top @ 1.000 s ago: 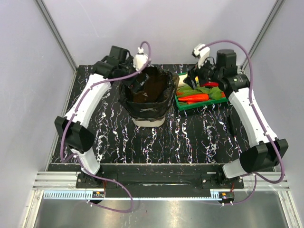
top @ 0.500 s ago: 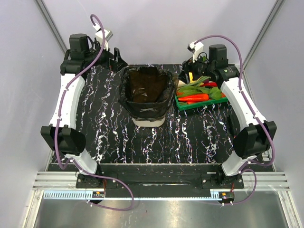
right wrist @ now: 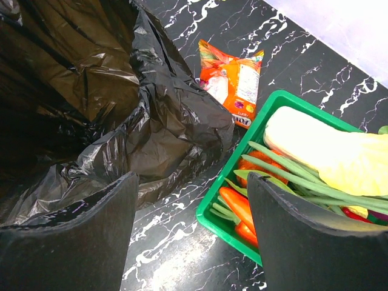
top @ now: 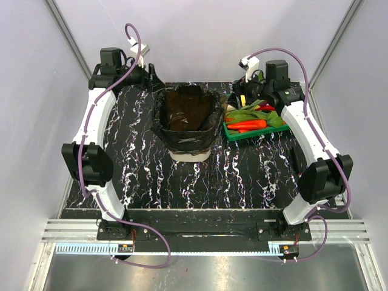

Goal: Put the trash bags into the trash bin
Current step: Place the trash bag in the trash bin.

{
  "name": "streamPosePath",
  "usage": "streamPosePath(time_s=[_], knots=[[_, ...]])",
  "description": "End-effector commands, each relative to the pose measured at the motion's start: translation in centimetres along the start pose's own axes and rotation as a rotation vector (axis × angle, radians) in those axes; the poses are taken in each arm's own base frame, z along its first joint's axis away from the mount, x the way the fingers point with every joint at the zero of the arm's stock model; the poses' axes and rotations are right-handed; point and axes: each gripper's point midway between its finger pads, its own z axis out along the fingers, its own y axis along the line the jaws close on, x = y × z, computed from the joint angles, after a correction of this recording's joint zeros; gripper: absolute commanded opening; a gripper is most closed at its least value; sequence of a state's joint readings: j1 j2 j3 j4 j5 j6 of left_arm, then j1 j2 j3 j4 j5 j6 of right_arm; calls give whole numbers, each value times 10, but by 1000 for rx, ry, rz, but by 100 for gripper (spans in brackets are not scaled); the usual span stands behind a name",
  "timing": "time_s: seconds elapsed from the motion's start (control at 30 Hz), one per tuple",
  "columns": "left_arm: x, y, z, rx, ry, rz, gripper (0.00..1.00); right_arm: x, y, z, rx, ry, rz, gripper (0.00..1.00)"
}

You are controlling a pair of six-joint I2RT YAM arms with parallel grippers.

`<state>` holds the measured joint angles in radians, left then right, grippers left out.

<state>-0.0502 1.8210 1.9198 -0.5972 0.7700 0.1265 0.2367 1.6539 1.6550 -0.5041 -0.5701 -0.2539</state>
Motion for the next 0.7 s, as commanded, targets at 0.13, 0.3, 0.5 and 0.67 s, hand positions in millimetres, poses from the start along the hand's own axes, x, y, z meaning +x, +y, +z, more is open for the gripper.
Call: streamPosePath(time_s=[0.13, 0.3, 0.5, 0.67], knots=[[-16, -4, -1, 53, -48, 30, 61, -19, 14, -18, -6, -70, -46, 77], [-12, -3, 2, 62, -40, 20, 52, -16, 14, -18, -6, -64, -44, 78], [-9, -1, 6, 74, -30, 8, 32, -15, 15, -20, -4, -64, -47, 78], [-9, 0, 6, 77, -31, 1, 13, -13, 15, -20, -2, -59, -49, 78]])
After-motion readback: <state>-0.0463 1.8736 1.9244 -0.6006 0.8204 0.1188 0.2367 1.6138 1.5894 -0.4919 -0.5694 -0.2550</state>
